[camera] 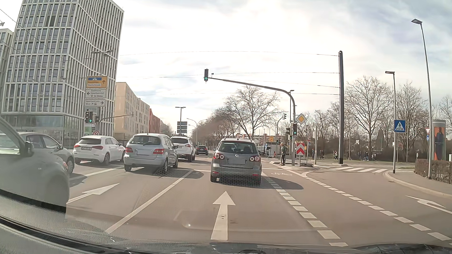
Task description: Follow the waypoints while adhering to traffic rules and regulations
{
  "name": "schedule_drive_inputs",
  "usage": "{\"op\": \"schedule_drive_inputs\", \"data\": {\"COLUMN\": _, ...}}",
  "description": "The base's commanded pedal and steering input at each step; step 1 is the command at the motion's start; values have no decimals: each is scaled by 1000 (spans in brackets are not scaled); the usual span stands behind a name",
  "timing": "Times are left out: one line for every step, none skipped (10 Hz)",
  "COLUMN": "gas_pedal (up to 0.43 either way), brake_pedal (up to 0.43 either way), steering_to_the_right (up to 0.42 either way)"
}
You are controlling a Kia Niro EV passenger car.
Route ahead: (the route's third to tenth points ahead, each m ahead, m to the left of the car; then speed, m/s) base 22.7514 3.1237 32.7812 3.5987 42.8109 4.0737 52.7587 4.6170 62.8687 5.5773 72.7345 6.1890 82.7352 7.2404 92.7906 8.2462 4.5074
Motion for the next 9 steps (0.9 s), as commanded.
{"op": "schedule_drive_inputs", "data": {"gas_pedal": 240, "brake_pedal": 0, "steering_to_the_right": -1}}
{"op": "schedule_drive_inputs", "data": {"gas_pedal": 240, "brake_pedal": 0, "steering_to_the_right": -2}}
{"op": "schedule_drive_inputs", "data": {"gas_pedal": 240, "brake_pedal": 0, "steering_to_the_right": -2}}
{"op": "schedule_drive_inputs", "data": {"gas_pedal": 240, "brake_pedal": 0, "steering_to_the_right": -3}}
{"op": "schedule_drive_inputs", "data": {"gas_pedal": 240, "brake_pedal": 0, "steering_to_the_right": -4}}
{"op": "schedule_drive_inputs", "data": {"gas_pedal": 240, "brake_pedal": 0, "steering_to_the_right": -4}}
{"op": "schedule_drive_inputs", "data": {"gas_pedal": 240, "brake_pedal": 0, "steering_to_the_right": -4}}
{"op": "schedule_drive_inputs", "data": {"gas_pedal": 240, "brake_pedal": 0, "steering_to_the_right": -4}}
{"op": "schedule_drive_inputs", "data": {"gas_pedal": 240, "brake_pedal": 0, "steering_to_the_right": -4}}
